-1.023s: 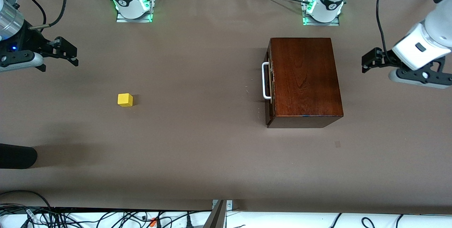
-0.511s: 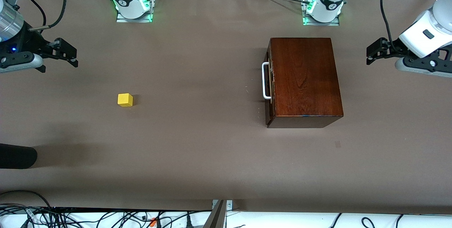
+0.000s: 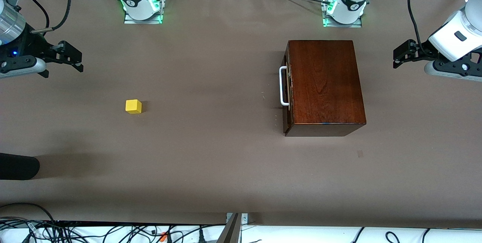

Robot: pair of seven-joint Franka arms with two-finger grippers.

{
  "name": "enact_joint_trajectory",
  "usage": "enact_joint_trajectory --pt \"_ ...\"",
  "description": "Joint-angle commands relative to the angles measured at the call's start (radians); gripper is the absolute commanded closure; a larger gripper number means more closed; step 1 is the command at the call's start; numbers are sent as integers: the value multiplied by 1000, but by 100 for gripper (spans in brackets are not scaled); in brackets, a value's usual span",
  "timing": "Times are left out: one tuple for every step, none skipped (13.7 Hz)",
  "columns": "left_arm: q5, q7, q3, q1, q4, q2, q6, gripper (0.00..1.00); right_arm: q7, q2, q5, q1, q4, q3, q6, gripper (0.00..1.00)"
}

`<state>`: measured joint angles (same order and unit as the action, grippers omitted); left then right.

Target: Open drawer, take yellow block, close drawer

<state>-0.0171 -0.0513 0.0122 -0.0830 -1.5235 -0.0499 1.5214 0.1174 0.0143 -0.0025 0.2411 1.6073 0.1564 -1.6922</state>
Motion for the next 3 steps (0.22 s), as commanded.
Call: enact_joint_trajectory --pt "25 -13 -14 -8 2 12 -14 0 2 9 1 -3 -24 0 11 0" --pt "25 -12 -11 -9 2 12 -14 0 2 9 1 -3 -24 0 12 0" --pt "25 -10 -9 -9 2 12 -14 0 2 9 1 -3 -24 0 14 0"
